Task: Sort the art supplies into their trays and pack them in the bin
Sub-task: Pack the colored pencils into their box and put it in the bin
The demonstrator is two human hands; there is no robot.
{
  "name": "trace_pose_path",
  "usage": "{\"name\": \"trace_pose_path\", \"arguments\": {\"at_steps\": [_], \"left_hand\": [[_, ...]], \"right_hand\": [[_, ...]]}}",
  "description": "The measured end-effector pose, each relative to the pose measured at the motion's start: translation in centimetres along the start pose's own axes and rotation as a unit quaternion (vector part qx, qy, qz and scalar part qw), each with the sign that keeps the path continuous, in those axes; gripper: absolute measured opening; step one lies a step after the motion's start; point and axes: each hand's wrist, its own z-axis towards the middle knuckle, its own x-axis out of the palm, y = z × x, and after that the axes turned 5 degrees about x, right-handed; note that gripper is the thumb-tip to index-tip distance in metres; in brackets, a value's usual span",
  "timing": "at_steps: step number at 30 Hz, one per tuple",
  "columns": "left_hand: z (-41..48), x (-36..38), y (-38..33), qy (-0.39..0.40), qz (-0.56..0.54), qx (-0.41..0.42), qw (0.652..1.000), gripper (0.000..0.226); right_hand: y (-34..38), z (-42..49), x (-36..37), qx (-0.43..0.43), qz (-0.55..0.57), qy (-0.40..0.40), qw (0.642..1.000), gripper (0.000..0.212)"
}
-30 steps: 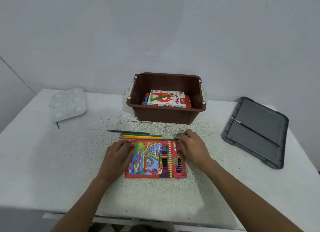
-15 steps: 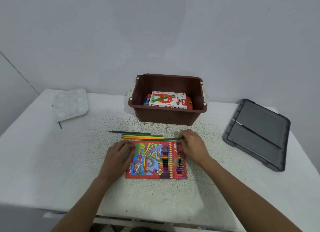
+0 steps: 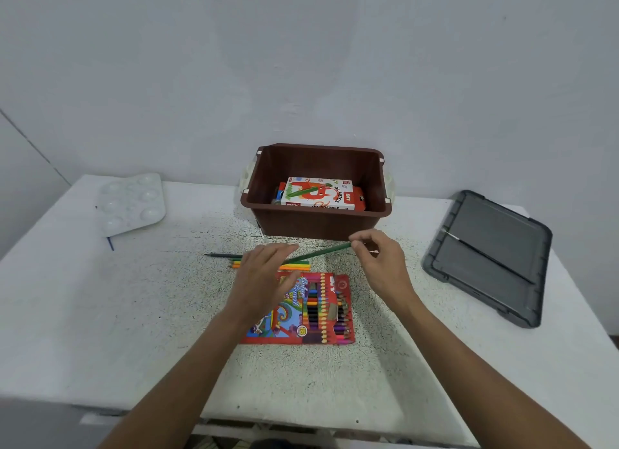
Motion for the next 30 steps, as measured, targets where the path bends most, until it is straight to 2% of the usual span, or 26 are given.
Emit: {"name": "trace_pose_path", "arguments": {"at_steps": [3, 7, 10, 12, 16, 19, 23, 28, 30], "left_hand": [[1.9, -0.6, -1.4, 0.002, 0.006, 0.018, 1.000, 0.044], [3.3, -1.1, -2.3, -0.015, -0.023, 0.041, 0.999, 0.024], [3.5, -1.6, -3.1, -0.039, -0.067, 0.001, 0.997, 0.020], [3.6, -1.8, -3.7, -0.054, -0.134, -0.062, 0.988, 0.018], [4.0, -2.2, -4.6, -0.068, -0.339, -0.210, 0.914, 0.011], [3.9, -2.2, -4.7, -0.076, -0.437, -0.247, 0.862, 0.012], [3.5, -1.8, -4.2, -0.065, -0.512, -0.269, 0.814, 0.012], [2.4, -1.4, -3.1, -0.071, -0.530, -0.299, 0.790, 0.010], [1.4, -1.1, -1.8, -0.078, -0.497, -0.319, 0.803, 0.010]], "right_hand": [[1.2, -0.4, 0.1, -0.004, 0.038, 0.008, 0.999, 0.011], [2.4, -0.8, 0.3, -0.025, 0.073, 0.012, 0.997, 0.015], [2.4, -0.9, 0.4, -0.025, 0.104, 0.009, 0.994, 0.017], [1.7, -1.0, 0.5, -0.015, 0.071, 0.023, 0.997, 0.022], [-0.3, -1.7, 0.9, -0.033, -0.066, 0.092, 0.993, 0.026], [-1.1, -1.9, 1.2, -0.063, -0.132, 0.107, 0.983, 0.024], [-1.4, -1.8, 0.9, -0.091, -0.171, 0.095, 0.976, 0.022], [-3.4, -1.2, -1.0, -0.086, -0.242, 0.087, 0.963, 0.021], [-4.9, -0.9, -2.4, -0.071, -0.276, 0.070, 0.956, 0.020]]}}
